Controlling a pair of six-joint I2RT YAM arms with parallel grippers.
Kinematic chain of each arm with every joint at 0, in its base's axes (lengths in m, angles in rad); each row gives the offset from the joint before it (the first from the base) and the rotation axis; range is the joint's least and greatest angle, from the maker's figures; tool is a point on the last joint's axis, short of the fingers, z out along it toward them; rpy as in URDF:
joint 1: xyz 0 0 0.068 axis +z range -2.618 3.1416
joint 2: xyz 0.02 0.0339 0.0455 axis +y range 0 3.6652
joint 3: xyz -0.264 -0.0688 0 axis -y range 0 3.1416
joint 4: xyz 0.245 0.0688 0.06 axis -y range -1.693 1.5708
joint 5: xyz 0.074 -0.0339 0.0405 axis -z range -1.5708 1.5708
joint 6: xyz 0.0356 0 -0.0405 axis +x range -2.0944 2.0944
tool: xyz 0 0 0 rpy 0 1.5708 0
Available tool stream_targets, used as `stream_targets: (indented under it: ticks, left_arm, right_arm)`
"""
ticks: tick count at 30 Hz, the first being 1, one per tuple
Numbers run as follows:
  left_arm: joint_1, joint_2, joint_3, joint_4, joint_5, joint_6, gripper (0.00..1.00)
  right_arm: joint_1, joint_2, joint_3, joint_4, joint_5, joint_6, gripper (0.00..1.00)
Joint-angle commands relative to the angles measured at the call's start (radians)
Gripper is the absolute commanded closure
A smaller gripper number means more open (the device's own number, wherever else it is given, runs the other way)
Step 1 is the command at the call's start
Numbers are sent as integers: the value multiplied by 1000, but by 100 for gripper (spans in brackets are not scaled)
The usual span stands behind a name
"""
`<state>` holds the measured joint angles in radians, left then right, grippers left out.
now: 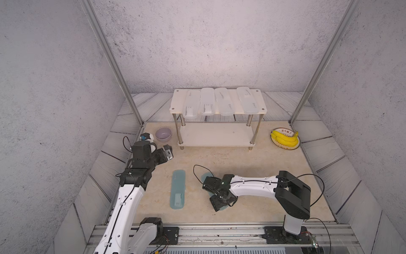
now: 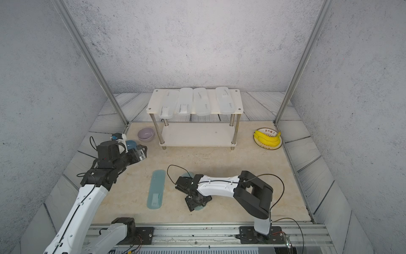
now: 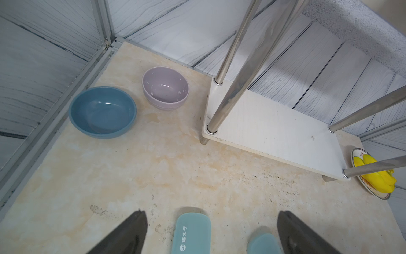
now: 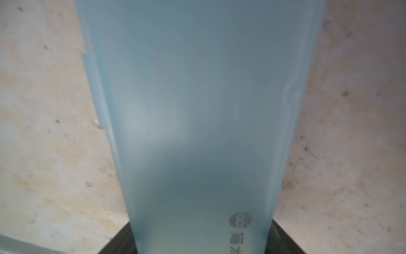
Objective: Place the pencil cases on the shelf according to color
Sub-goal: Pick up the pencil case from the center of the board, then place the pencil case on the shelf.
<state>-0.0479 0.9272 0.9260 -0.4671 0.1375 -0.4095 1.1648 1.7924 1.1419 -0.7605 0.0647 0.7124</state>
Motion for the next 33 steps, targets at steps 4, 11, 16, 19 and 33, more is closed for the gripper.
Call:
stream_targets:
  ticks: [4, 11, 16, 19, 33]
  left_arm:
    - [3, -9, -1, 1, -12, 15, 1]
    - [3, 7, -5, 21, 4, 5, 1]
    - [3, 23, -8, 28, 10, 4, 1]
    - [2, 27, -8, 31, 14, 2, 1]
    - [3, 72, -15, 71, 36, -19, 1]
  right_arm:
    - [2, -204, -92, -25, 223, 96, 51]
    - [-66, -349, -159, -1, 368, 69, 50]
    - [-228, -331, -143, 91, 293, -69, 50]
    - [-328, -272, -106, 141, 259, -167, 50]
    - [-568, 201, 368, 75, 239, -350, 50]
